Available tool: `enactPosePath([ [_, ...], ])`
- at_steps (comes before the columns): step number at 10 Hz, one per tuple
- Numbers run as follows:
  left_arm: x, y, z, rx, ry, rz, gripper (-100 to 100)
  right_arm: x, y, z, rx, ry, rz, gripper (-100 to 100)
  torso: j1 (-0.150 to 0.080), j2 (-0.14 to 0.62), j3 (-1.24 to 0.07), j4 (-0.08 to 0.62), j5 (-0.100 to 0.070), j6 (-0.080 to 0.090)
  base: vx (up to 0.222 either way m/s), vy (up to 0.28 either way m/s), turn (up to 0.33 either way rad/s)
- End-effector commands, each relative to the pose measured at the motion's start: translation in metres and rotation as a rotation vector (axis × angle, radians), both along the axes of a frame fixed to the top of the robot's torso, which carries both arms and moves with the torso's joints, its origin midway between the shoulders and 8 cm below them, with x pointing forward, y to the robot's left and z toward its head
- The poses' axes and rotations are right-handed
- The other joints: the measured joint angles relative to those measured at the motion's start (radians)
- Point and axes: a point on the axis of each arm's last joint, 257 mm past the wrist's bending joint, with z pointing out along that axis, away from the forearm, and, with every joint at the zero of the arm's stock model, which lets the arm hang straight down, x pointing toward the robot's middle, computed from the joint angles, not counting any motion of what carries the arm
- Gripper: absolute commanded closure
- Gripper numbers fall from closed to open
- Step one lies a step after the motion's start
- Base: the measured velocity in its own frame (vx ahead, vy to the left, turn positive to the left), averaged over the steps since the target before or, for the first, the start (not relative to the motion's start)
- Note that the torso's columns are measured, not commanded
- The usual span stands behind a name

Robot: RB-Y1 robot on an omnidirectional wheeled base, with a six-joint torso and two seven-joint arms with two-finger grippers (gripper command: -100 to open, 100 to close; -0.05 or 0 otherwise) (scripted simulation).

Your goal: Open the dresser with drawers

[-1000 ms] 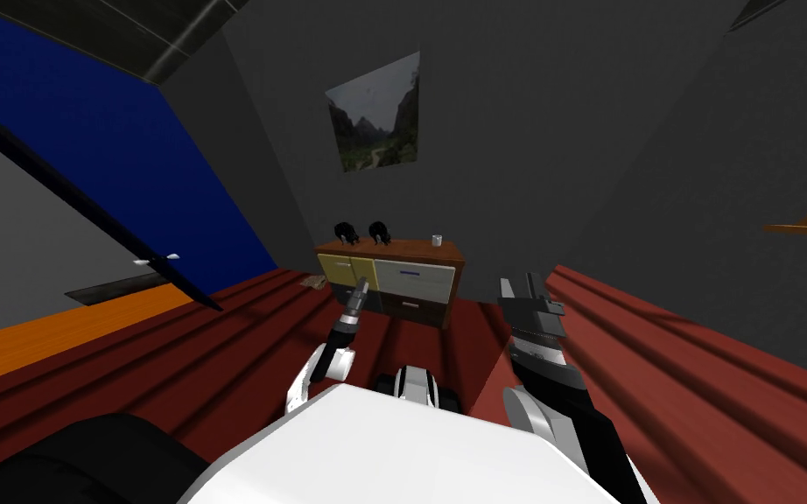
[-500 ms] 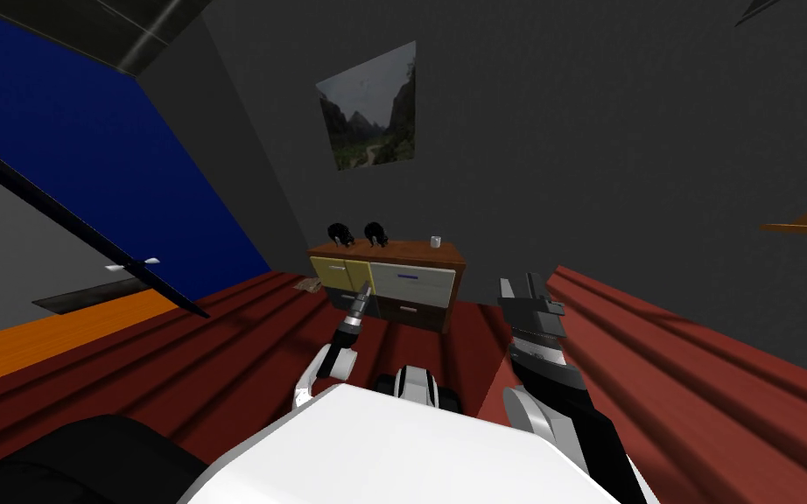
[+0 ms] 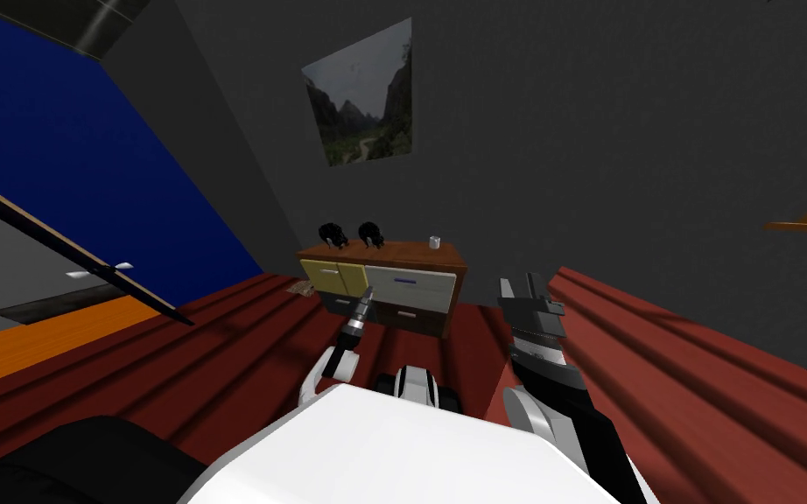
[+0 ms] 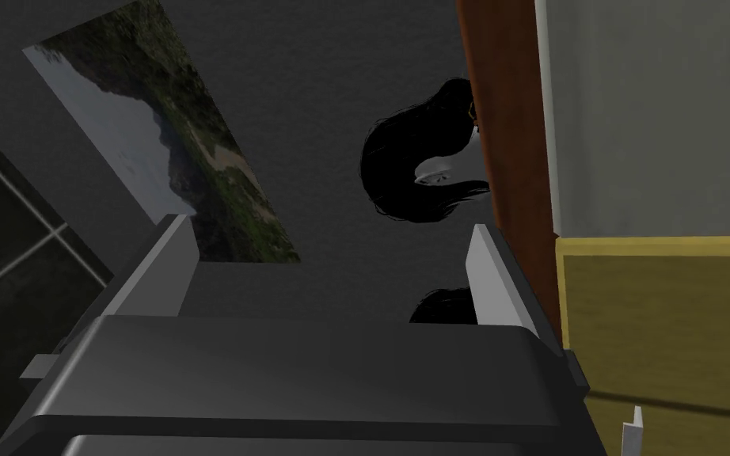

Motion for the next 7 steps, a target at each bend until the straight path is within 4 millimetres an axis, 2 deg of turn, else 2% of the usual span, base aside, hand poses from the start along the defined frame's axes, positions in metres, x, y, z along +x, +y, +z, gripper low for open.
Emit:
enactPosePath([
  [1,0.006,0.0,-0.025,-0.008,0.046,0.004,-100,0.0,0.0,0.0,0.0,0.0,0.0,0,-0.001,-0.002,-0.001,-0.001,0.0,0.0,0.124,-0.025,-0.042],
  [5,0.01,-0.002,-0.049,-0.018,0.091,0.008,-100,0.0,0.0,0.0,0.0,0.0,0.0,0,0.0,-0.004,-0.003,-0.001,0.0,0.0,0.093,0.006,-0.025],
  [7,0.012,-0.006,-0.07,-0.03,0.129,0.01,-100,0.0,0.0,0.0,0.0,0.0,0.0,0,-0.001,-0.003,-0.002,-0.001,0.0,0.0,0.103,0.005,-0.033],
])
